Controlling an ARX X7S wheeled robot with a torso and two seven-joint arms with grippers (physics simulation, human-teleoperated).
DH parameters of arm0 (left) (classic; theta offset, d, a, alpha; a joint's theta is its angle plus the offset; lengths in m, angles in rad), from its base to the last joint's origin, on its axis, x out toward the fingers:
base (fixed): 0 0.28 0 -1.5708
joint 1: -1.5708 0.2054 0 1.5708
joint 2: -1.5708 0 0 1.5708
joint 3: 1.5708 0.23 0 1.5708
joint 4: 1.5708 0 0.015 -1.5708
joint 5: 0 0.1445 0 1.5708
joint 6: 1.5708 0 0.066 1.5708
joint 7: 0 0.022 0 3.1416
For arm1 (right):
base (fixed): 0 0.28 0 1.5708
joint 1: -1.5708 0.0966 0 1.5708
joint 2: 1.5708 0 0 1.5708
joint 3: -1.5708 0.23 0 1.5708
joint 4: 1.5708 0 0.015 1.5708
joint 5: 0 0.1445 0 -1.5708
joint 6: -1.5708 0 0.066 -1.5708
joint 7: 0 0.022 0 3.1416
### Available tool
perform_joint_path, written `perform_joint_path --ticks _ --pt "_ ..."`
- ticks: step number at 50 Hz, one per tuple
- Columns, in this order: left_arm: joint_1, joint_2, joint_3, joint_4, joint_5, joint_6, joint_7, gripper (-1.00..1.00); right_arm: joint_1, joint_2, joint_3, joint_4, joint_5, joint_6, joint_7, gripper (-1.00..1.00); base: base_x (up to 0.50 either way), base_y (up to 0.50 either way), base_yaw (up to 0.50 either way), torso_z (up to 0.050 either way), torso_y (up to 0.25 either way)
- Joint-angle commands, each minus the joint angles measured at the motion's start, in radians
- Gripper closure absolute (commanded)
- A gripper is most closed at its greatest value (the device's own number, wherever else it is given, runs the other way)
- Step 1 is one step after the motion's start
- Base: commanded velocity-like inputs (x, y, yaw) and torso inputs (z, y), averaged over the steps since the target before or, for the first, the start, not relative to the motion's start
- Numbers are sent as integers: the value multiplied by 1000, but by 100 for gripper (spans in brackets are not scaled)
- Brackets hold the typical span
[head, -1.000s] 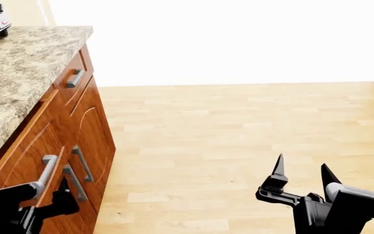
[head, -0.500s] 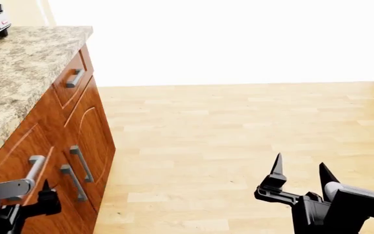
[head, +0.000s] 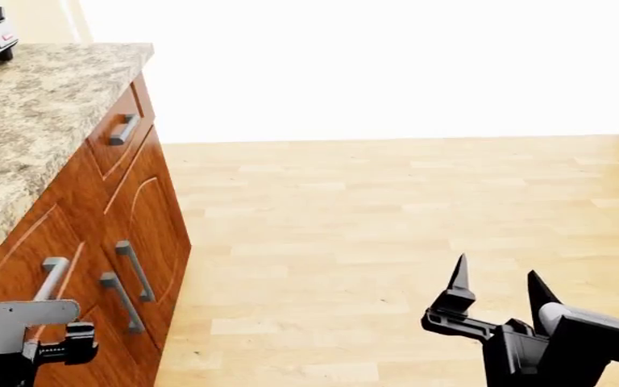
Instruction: Place the bar in the bowl and close the drawer.
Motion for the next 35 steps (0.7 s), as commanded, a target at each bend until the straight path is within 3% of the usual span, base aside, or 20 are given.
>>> perform_joint_path --ticks 1,21,35 --pt "-41 -40 51 22 168 -80 -84 -100 -6 -5 4 2 -1 -6 -4 -100 0 0 0 0 0" --pt "-124 -66 47 -44 208 -234 -154 -100 -16 25 22 -29 -11 -16 11 -100 0 0 0 2 2" --pt "-111 -87 5 -101 207 -229 -162 -100 -29 27 27 -29 -19 -23 12 -100 0 0 0 1 2"
